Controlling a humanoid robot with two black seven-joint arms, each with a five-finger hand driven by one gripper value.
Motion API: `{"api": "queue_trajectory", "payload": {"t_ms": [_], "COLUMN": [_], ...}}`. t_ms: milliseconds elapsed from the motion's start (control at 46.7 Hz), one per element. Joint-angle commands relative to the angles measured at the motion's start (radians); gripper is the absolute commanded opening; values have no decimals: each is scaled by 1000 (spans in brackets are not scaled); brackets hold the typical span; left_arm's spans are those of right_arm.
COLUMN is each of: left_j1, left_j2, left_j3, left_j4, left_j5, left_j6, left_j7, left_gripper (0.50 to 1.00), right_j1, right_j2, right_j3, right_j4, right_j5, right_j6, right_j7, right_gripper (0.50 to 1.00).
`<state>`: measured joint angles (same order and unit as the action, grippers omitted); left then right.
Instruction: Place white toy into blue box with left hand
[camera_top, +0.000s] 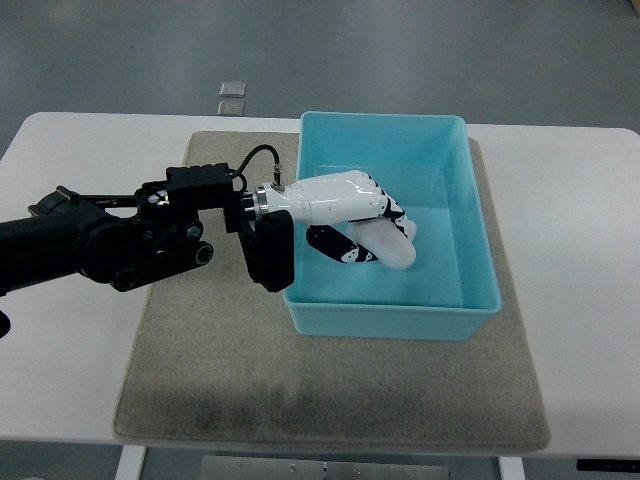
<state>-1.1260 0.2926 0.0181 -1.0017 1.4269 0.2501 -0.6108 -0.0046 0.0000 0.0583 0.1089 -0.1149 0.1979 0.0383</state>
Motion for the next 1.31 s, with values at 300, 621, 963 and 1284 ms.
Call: {"api": "queue_trajectory", "payload": {"t_ms": [300, 621, 963, 1284], "left_j1": [2, 3, -2, -14], "left_j2": [5, 5, 7, 25], "left_j3": [-1, -32, -161, -233], "left_j4": [-11, -11, -5, 70], "left_j5": [-8, -28, -396, -1153], "left_j6": [3, 17, 5, -6], "left_j7": [0, 0, 0, 0], "left_gripper": [958, 966, 994, 994], "right_j1": [0, 0, 0, 0], "right_j2": [0, 0, 0, 0], "right_j3": [0, 0, 0, 0], "right_j4": [0, 0, 0, 0], "right_j5": [0, 0, 0, 1], "right_j6": [0, 0, 0, 0], "right_j7": [0, 0, 0, 0], "right_gripper": [936, 936, 936, 936]}}
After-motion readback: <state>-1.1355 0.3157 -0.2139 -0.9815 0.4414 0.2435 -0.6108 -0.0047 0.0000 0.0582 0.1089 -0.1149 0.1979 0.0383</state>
